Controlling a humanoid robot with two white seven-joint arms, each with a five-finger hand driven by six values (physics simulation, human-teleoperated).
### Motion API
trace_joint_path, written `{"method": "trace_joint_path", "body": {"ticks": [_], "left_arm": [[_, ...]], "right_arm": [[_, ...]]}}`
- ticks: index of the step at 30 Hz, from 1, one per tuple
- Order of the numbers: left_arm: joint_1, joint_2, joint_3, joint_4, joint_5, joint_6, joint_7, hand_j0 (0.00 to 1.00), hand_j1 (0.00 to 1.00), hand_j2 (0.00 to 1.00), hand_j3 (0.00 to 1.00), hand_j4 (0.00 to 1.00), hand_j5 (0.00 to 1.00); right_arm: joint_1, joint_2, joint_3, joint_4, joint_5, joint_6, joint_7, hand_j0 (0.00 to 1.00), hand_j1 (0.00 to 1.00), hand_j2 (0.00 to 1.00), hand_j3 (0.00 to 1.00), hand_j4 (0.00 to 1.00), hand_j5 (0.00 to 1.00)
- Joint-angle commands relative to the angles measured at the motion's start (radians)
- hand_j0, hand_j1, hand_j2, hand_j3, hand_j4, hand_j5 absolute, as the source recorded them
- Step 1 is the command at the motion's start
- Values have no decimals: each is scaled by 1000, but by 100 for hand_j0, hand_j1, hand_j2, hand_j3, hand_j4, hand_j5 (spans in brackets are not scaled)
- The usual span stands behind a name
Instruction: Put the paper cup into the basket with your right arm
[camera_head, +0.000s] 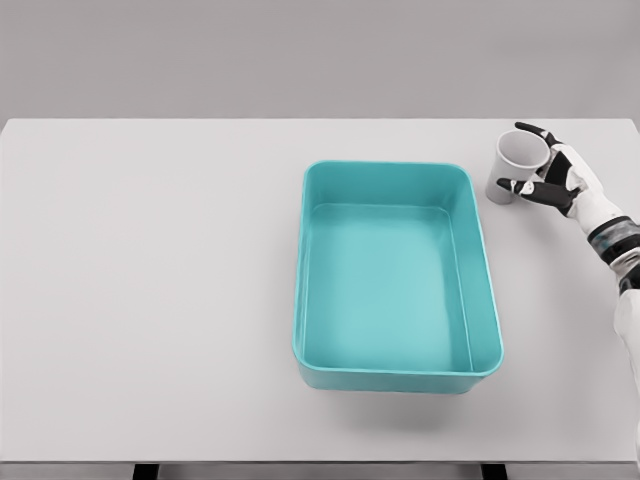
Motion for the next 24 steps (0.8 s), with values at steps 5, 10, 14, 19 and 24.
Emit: {"method": "trace_joint_path", "body": {"ticks": [5, 10, 14, 19, 24], "left_arm": [[0, 0, 0, 0, 0, 0, 0, 100, 100, 100, 100, 100, 100], [0, 0, 0, 0, 0, 0, 0, 100, 100, 100, 100, 100, 100], [0, 0, 0, 0, 0, 1, 0, 100, 100, 100, 100, 100, 100], [0, 0, 0, 0, 0, 1, 0, 100, 100, 100, 100, 100, 100], [0, 0, 0, 0, 0, 0, 0, 100, 100, 100, 100, 100, 100]], "right_arm": [[0, -5, 2, -12, 8, -5, 1, 67, 67, 67, 67, 67, 67], [3, -11, 0, -40, 8, -2, 1, 66, 66, 66, 66, 66, 66], [2, -14, 0, -43, 8, -2, 1, 63, 63, 63, 63, 63, 63], [11, -17, 2, -83, 8, 1, 1, 61, 61, 61, 61, 61, 61], [15, -23, 3, -126, 6, 3, 1, 58, 58, 58, 58, 58, 58]]}}
